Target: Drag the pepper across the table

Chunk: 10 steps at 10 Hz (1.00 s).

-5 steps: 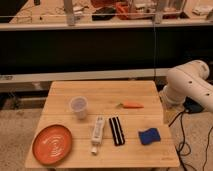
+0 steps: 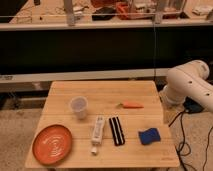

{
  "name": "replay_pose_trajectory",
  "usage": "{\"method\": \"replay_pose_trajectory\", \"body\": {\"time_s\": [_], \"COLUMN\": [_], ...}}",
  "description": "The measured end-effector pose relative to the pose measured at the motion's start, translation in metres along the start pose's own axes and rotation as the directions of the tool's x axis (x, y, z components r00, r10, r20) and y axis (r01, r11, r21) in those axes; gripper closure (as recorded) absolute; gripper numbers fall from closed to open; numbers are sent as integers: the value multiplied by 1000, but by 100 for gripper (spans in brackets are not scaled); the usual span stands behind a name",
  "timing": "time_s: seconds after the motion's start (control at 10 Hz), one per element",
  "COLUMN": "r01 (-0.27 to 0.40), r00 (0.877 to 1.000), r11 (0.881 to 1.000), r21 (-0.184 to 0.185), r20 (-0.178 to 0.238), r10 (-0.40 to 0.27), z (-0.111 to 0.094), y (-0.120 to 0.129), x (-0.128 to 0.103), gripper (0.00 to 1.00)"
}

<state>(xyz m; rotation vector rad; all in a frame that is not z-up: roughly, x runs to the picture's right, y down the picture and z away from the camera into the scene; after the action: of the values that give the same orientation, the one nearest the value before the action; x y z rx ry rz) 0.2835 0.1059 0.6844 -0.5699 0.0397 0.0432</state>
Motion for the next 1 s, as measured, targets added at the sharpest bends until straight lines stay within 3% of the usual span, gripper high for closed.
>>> {"method": "replay_pose_trajectory", "body": {"time_s": [0.9, 1.0], "r01": [2, 25], "r00": [1000, 1000], "r11": [1000, 1000], "r21": [2, 13], "r20": [0, -2], "r10": [-2, -25], "z": [0, 1], "y": [-1, -6], "x": [0, -5], "gripper": [20, 20]}}
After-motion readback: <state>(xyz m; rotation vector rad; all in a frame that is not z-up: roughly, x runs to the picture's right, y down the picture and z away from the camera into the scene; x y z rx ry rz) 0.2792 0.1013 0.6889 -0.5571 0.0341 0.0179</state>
